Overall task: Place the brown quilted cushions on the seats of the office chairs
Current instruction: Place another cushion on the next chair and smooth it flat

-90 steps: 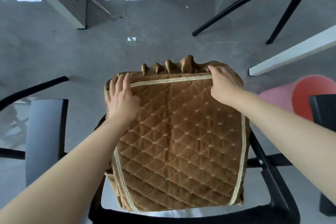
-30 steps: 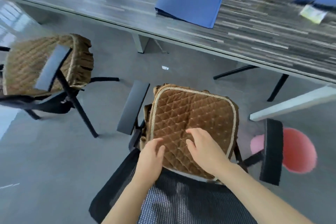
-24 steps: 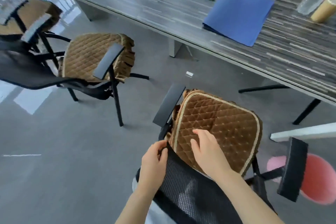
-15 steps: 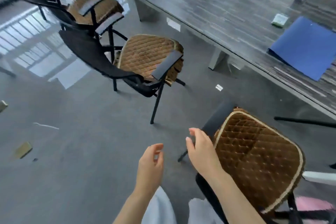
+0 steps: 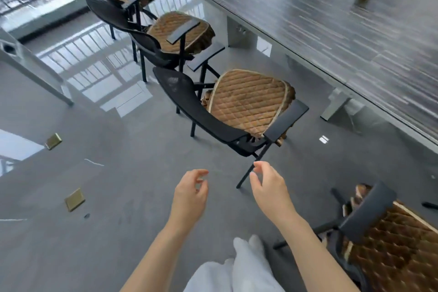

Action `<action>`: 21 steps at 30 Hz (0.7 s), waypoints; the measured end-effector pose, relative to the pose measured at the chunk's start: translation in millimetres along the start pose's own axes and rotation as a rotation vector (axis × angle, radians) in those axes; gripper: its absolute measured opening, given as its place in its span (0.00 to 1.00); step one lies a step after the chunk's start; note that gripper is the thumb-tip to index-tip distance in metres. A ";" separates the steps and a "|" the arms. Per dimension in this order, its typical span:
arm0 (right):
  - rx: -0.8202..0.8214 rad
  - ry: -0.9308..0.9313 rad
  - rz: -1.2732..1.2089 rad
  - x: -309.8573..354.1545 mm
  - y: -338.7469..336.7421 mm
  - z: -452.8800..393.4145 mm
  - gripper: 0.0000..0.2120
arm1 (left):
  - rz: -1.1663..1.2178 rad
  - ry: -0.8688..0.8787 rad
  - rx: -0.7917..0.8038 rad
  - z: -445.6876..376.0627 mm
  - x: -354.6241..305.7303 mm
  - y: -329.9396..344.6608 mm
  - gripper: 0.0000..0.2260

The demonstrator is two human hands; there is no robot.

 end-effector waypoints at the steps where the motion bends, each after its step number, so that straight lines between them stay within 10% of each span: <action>1: -0.005 -0.002 -0.004 4.5 0.0 -11.6 0.16 | 0.009 0.001 0.005 -15.4 -2.8 -3.2 0.10; 21: 0.026 0.247 -0.053 63.4 -24.4 -294.0 0.22 | -0.078 -0.175 0.281 -307.8 -66.9 6.4 0.18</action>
Point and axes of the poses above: each hand's wrist, its own z-axis away from the middle knuckle, its own y-axis out of the palm, x = y × z, the point moved 2 cm from there along -z, towards the middle knuckle, and after that the axes turned 10 degrees about -z, right-handed, at the moved point
